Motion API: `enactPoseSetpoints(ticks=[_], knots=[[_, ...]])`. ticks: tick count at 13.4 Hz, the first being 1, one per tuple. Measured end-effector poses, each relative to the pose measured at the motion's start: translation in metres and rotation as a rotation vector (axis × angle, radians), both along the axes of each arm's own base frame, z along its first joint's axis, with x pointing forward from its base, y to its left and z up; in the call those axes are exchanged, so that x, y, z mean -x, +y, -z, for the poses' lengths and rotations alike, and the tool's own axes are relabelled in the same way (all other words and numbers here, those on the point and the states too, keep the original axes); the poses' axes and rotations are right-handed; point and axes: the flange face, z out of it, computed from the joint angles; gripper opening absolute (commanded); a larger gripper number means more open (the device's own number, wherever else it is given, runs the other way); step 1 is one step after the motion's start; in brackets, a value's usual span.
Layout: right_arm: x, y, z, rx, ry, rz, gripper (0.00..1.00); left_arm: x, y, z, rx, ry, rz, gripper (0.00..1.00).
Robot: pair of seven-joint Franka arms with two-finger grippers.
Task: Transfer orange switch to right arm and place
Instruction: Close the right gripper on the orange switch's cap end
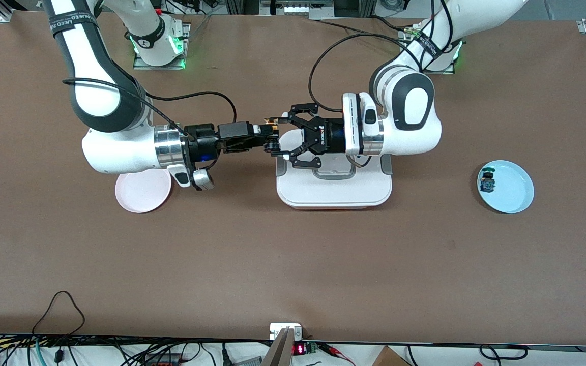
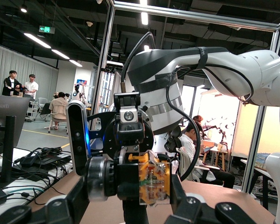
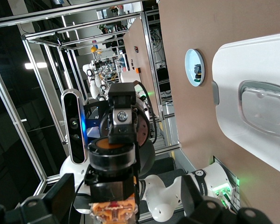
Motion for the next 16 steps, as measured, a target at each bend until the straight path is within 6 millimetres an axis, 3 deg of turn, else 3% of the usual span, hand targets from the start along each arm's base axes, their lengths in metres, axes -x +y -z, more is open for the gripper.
enactPoseSetpoints(ticks=[4,11,13,16], knots=[[-0.0001,-0.0004,0.0005,0.001,0.001,0.001,0.74,-0.0001,0.0001,0.0002,0.0,0.0,0.0,0.26],[-0.0015,0.0003,-0.0046,-0.04,0.015,0.023,0.48,-0.0003,0.0001,0.0014,0.0,0.003,0.0,0.26],[-0.0016,0.0004,-0.0048,-0.043,0.014,0.024,0.27,-0.0003,0.0001,0.0014,0.0,0.003,0.0,0.26],[-0.0018,-0.0002,-0.0045,-0.047,-0.001,0.024,0.14,-0.0006,0.0003,0.0012,0.004,0.007,-0.002,0.26]])
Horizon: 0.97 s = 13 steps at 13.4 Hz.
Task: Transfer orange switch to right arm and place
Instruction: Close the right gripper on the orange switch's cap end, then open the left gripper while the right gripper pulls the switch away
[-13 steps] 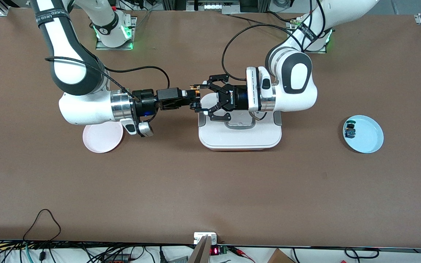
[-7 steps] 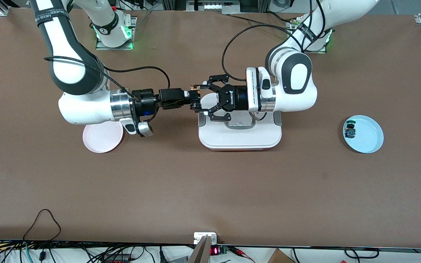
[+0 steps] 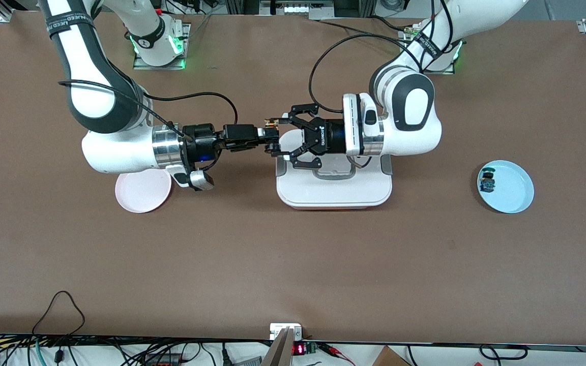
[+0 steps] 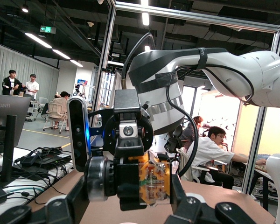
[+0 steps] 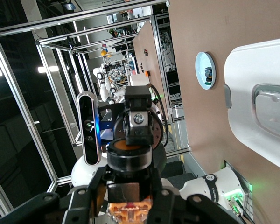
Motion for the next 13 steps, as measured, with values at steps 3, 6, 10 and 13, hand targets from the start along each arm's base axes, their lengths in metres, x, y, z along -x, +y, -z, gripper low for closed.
enactPoseSetpoints(ticks=[3,6,10,13], knots=[[0.0,0.0,0.0,-0.001,-0.003,0.0,0.09,0.0,0.0,0.0,0.0,0.0,0.0,0.28],[0.0001,0.0001,0.0,-0.001,-0.004,-0.001,0.07,0.0,-0.0001,-0.0001,0.0,0.0,0.0,1.0],[0.0003,0.0004,0.0001,-0.002,-0.003,-0.001,0.01,0.0,-0.0005,-0.0008,0.002,0.0,0.001,1.0],[-0.0007,-0.0013,-0.0007,-0.003,-0.004,0.003,0.0,-0.005,0.0052,-0.0054,0.013,0.049,-0.003,1.0]])
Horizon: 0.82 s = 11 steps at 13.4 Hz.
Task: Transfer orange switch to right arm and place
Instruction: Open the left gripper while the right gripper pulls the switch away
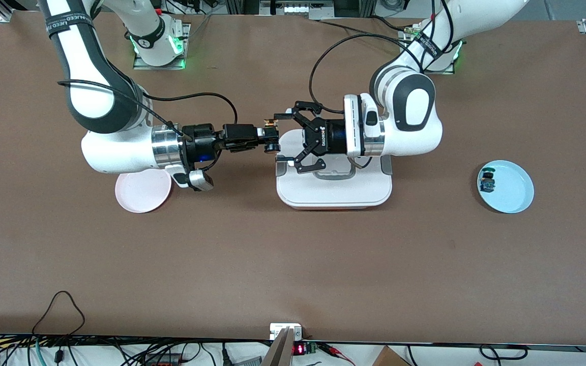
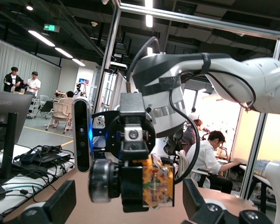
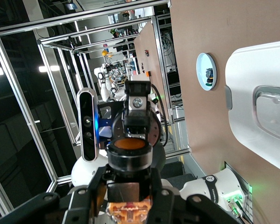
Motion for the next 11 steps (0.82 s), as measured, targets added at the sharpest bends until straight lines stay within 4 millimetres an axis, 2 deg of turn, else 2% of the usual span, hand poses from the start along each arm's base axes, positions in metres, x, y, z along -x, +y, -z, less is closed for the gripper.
enactPoseSetpoints(ticks=[3,6,8,11], knots=[[-0.001,-0.002,0.0,0.0,0.0,0.005,0.0,-0.008,0.016,-0.007,0.008,0.027,0.03,1.0],[-0.009,-0.017,0.0,0.005,-0.009,0.032,0.0,-0.022,0.055,-0.017,-0.089,0.077,0.134,1.0],[-0.018,-0.04,0.002,0.04,-0.047,0.048,0.0,-0.029,0.083,-0.024,-0.216,0.111,0.19,1.0],[-0.026,-0.083,0.008,0.22,-0.158,-0.005,0.0,-0.022,0.098,-0.034,-0.399,0.222,0.27,1.0]])
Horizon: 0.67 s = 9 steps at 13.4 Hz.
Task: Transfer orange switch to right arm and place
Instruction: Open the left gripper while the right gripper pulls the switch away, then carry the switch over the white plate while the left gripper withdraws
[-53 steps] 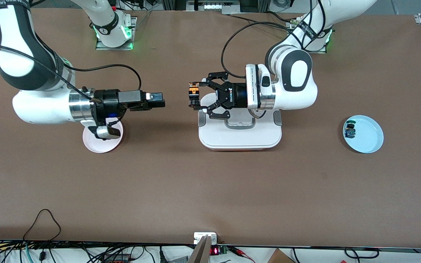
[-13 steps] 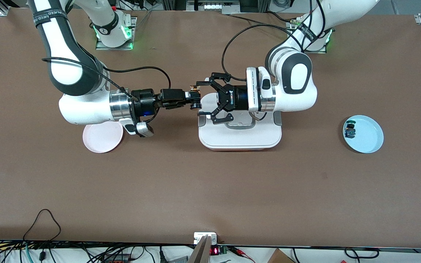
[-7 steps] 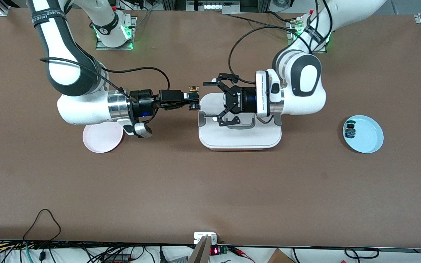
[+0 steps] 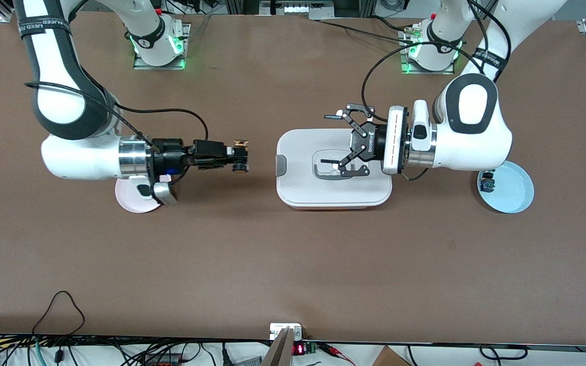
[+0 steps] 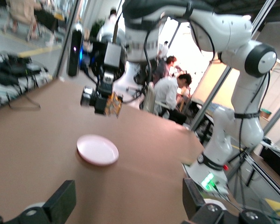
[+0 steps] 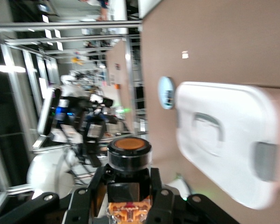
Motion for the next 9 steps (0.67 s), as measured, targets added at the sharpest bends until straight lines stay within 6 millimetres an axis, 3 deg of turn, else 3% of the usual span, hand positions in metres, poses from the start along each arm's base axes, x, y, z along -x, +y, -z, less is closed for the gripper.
enactPoseSetpoints(ticks=[5,9], knots=[[0.003,-0.077,0.006,0.422,-0.222,-0.241,0.0,0.005,0.046,-0.002,-0.386,0.195,0.042,1.0],[0.001,-0.134,0.022,0.679,-0.392,-0.499,0.0,0.006,0.071,-0.052,-0.871,0.36,-0.031,1.0]])
